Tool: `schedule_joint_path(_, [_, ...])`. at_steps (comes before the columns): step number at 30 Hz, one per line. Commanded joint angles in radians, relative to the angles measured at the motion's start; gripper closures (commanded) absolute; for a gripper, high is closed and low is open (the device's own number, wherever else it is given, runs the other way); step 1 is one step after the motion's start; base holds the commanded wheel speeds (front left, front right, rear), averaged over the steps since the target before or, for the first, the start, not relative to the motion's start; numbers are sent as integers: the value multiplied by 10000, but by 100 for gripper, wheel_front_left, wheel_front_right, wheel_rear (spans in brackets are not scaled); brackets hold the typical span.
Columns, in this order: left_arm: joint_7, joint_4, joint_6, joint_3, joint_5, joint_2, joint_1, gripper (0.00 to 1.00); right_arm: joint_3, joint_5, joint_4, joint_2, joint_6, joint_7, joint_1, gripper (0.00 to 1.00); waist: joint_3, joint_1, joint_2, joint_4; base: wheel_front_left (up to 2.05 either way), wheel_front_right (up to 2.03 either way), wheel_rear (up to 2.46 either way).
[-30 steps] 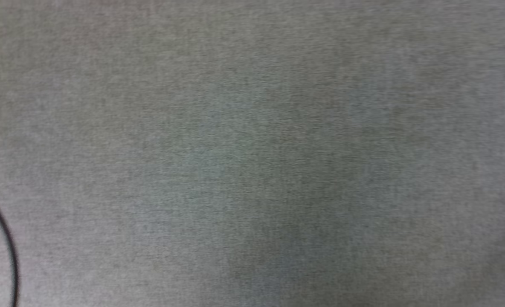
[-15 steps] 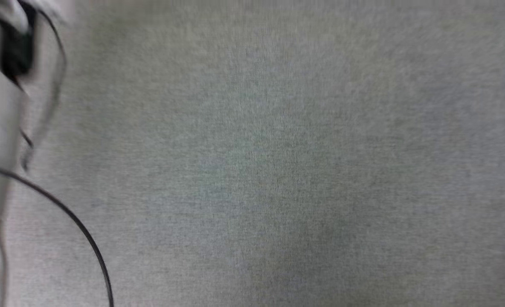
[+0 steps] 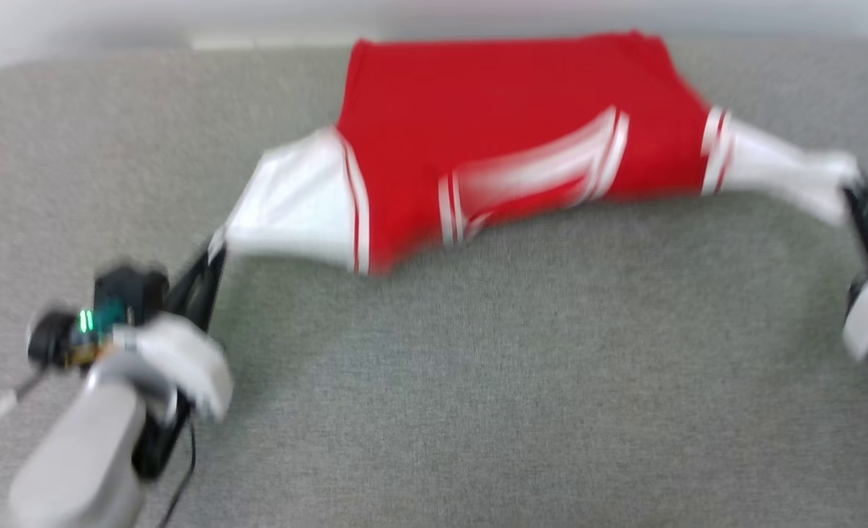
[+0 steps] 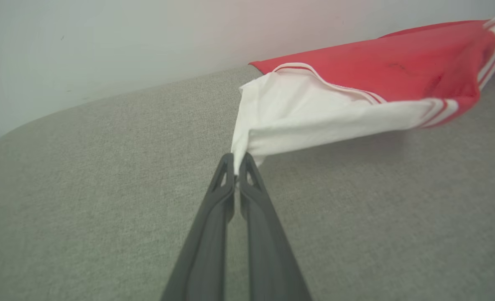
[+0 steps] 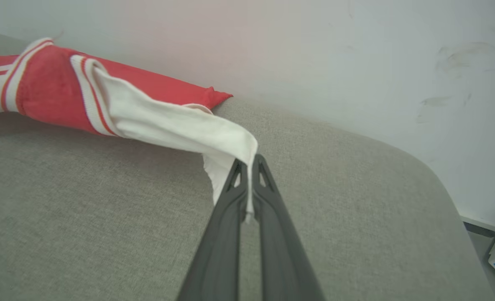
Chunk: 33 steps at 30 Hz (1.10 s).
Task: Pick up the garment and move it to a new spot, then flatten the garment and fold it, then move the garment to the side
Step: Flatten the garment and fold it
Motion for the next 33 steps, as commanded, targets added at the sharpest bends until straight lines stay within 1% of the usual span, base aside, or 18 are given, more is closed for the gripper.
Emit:
schedule_joint_path(1, [39, -49, 63, -6, -47, 155, 371, 100, 13, 122, -147, -2, -14, 6, 379, 100, -616, 2, 0, 7, 0, 0, 0])
schedule_joint_path(5, [248, -773, 308, -80, -275, 591, 1924, 100, 328, 448, -783, -296, -15, 174, 1902, 100, -1303, 2, 0, -93, 0, 0, 0])
schedule_joint_path(9, [584, -1616, 628, -105, -465, 1087, 3276, 100, 414, 783, -1255, -493, -16, 399, 3088, 100, -1735, 2, 0, -232, 0, 0, 0])
schedule_joint_path(12, [827, -2187, 914, -50, -618, 1471, 4126, 100, 208, 1343, -1512, -453, -16, 500, 3900, 100, -1994, 2, 0, -267, 0, 0, 0])
schedule_joint_path(14, [914, -2491, 1129, 45, -673, 1771, 4609, 100, 119, 1607, -1735, -532, -16, 627, 4377, 100, -2137, 2, 0, -291, 0, 0, 0])
schedule_joint_path(15, [991, -2666, 1171, 26, -723, 1856, 4883, 100, 154, 1680, -1851, -593, -16, 694, 4646, 100, -2203, 2, 0, -316, 0, 0, 0])
schedule_joint_path(19, [1223, -3327, 1406, 35, -1091, 2075, 5857, 100, 254, 1891, -2193, -952, -16, 1263, 5556, 100, -2340, 2, 0, -396, 0, 0, 0])
schedule_joint_path(21, [1275, -3603, 1557, -7, -1126, 2139, 6237, 100, 120, 2030, -2282, -1028, -16, 1481, 5855, 100, -2367, 2, 0, -417, 0, 0, 0])
schedule_joint_path(26, [1377, -3996, 1761, -167, -1200, 2011, 6684, 100, -66, 2188, -2522, -1105, -16, 1962, 6388, 100, -2434, 2, 0, -428, 0, 0, 0])
schedule_joint_path(27, [1399, -4064, 1782, -180, -1208, 1979, 6680, 100, -92, 2198, -2544, -1095, -16, 2039, 6428, 87, -2444, 2, 0, -424, 0, 0, 0])
schedule_joint_path(28, [1406, -4131, 1791, -199, -1215, 1946, 6650, 100, -124, 2176, -2575, -1082, -16, 2126, 6434, 45, -2449, 2, 0, -417, 0, 0, 0])
schedule_joint_path(29, [1424, -4191, 1803, -217, -1226, 1907, 6614, 100, -201, 2182, -2568, -1041, -16, 2231, 6411, 0, -2455, 2, 0, -414, 0, 0, 0])
schedule_joint_path(31, [1501, -4378, 1744, -275, -1228, 1862, 6546, 100, -333, 2217, -2636, -949, -14, 2477, 6300, 0, -2461, 2, 0, -405, 0, 0, 0])
schedule_joint_path(33, [1607, -4628, 1581, -370, -1399, 1814, 6600, 100, -340, 2196, -2855, -966, -11, 2761, 6172, 0, -2473, 2, 0, -395, 0, 0, 0])
